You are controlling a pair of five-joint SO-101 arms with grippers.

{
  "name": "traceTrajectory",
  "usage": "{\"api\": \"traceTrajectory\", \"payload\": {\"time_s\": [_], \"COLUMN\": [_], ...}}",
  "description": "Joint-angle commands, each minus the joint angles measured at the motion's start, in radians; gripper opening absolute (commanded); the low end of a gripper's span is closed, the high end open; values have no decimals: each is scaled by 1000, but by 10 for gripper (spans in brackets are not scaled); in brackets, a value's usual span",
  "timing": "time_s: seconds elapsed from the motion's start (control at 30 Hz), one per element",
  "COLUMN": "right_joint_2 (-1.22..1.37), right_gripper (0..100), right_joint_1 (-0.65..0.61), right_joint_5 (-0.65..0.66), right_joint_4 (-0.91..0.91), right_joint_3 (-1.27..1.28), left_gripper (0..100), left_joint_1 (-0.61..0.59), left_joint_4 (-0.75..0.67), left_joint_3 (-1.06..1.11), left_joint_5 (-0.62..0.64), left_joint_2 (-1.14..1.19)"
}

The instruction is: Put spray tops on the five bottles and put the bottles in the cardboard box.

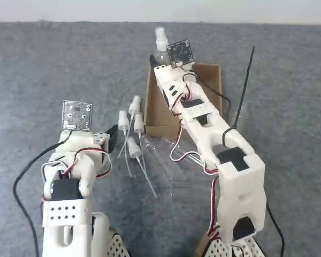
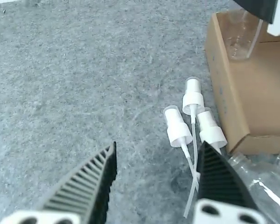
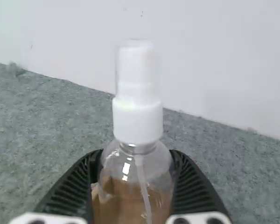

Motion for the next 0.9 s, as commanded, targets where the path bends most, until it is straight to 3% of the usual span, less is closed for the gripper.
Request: {"api": "traceTrajectory", "payload": {"time_s": [0.0,0.47,0.73,0.87], "right_joint_2": [-8,41,42,39], "right_gripper": [6,13,227,244], "right_joint_1": [-2,-4,-7,-7], "right_joint_5": [9,15,17,17], "right_joint_4": [-30,-27,-24,-24], "right_joint_3": [-8,-15,-11,-11], "left_gripper": [256,256,256,256], "left_joint_1": [-5,-5,-5,-5], "left_joint_4": [-26,-23,-25,-25], "left_joint_3": [-4,-4,-4,-4], "left_joint_5": [-3,-3,-3,-3], "left_joint_2": [-25,-25,-25,-25]}}
